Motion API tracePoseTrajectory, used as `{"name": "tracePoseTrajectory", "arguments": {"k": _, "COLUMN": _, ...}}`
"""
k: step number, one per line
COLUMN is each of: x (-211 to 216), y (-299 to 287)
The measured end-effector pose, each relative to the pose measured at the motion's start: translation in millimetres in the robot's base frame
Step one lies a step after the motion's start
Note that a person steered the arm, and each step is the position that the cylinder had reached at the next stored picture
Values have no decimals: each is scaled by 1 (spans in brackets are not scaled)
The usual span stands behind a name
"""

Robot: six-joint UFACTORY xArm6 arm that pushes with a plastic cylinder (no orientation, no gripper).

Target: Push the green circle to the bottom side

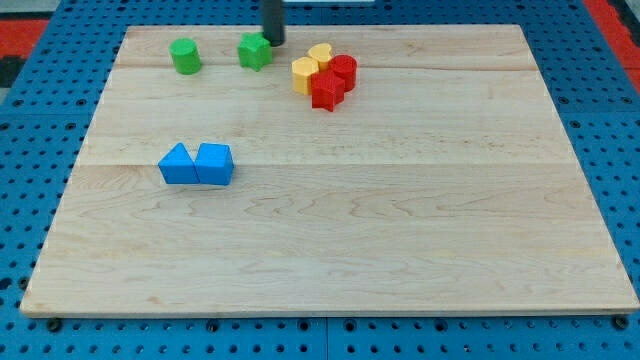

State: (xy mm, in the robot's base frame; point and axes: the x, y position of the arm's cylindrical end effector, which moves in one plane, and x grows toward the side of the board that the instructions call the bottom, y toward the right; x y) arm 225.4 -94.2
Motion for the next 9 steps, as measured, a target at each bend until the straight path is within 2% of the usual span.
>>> {"name": "tracePoseTrajectory", "arguments": {"k": 1, "x": 11, "y": -65}}
{"name": "tracePoseTrajectory", "arguments": {"k": 3, "x": -24, "y": -100}}
{"name": "tracePoseTrajectory", "arguments": {"k": 4, "x": -21, "y": -115}}
{"name": "tracePoseTrajectory", "arguments": {"k": 5, "x": 17, "y": -109}}
{"name": "tracePoseTrajectory", "arguments": {"k": 6, "x": 22, "y": -106}}
{"name": "tracePoseTrajectory", "arguments": {"k": 7, "x": 63, "y": -97}}
{"name": "tracePoseTrajectory", "arguments": {"k": 8, "x": 100, "y": -59}}
{"name": "tracePoseTrajectory", "arguments": {"k": 9, "x": 108, "y": -53}}
